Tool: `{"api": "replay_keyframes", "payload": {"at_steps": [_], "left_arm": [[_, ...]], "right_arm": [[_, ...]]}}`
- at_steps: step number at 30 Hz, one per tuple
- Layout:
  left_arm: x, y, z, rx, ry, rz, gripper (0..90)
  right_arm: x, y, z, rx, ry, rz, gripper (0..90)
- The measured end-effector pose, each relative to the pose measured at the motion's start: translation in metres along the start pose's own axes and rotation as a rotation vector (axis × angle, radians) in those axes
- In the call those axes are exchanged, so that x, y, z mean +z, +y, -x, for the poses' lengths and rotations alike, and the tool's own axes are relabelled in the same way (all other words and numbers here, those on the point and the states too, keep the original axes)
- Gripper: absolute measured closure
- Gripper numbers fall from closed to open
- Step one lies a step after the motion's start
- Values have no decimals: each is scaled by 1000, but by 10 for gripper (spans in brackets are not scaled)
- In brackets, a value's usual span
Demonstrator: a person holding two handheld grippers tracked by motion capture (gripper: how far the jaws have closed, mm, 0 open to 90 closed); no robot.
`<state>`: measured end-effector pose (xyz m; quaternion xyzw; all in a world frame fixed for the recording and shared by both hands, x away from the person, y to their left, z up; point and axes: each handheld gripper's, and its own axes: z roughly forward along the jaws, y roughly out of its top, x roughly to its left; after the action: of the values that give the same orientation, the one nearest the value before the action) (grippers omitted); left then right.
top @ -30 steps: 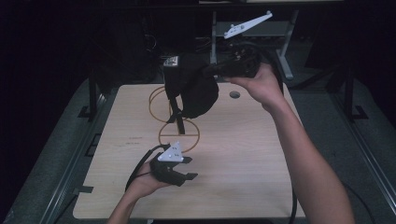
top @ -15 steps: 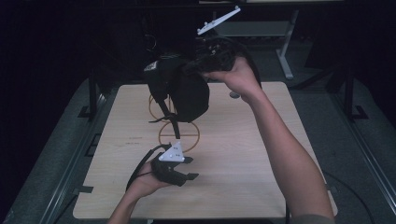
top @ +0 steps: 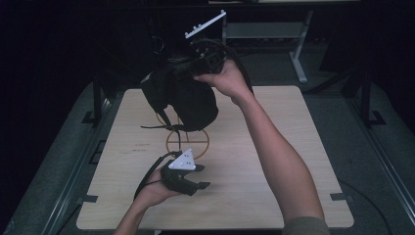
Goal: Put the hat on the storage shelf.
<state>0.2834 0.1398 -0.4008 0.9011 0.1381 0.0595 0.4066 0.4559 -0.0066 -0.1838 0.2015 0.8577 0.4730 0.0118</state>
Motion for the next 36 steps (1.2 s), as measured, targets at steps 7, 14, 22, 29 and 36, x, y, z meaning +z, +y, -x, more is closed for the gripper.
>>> {"api": "replay_keyframes", "payload": {"at_steps": [7,14,22,29,36], "left_arm": [[1,0,1,4,-9,9,419],[1,1,3,-3,-13,11,416],[1,-1,2,-5,-5,13,400],[1,-4,1,-24,0,17,375],[0,-6,-1,-34,7,29,338]], "right_arm": [[26,5,4,-9,-17,-16,870],[65,5,3,19,-59,-64,627],[54,-3,9,33,-73,-28,463],[34,-15,14,59,-76,-22,407],[22,-28,15,53,-89,-25,360]]}}
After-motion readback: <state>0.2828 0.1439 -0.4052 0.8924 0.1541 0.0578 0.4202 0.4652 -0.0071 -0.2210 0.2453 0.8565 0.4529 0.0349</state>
